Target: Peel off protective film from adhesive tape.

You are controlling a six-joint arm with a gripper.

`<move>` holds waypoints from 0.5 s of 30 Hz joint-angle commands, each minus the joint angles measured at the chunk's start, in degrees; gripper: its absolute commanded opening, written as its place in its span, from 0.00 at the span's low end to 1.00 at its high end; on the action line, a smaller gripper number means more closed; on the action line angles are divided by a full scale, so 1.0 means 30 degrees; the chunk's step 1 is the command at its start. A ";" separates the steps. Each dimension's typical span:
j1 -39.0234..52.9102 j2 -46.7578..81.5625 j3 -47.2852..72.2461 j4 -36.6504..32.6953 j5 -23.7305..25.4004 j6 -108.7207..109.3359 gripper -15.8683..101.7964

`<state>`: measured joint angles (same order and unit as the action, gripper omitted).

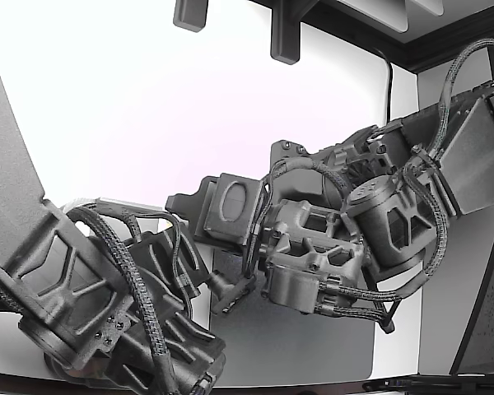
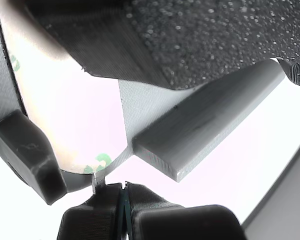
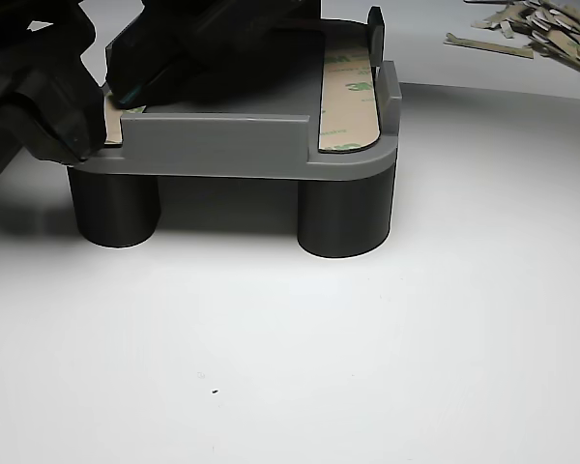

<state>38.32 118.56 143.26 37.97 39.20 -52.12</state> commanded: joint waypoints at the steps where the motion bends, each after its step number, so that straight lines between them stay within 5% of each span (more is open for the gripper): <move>1: -0.0117 0.0498 -0.0703 0.0029 -0.0029 0.0059 0.04; 15: -0.0059 0.0527 -0.1143 0.0967 -0.0381 0.0293 0.04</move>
<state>38.41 118.56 141.68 40.96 38.23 -51.33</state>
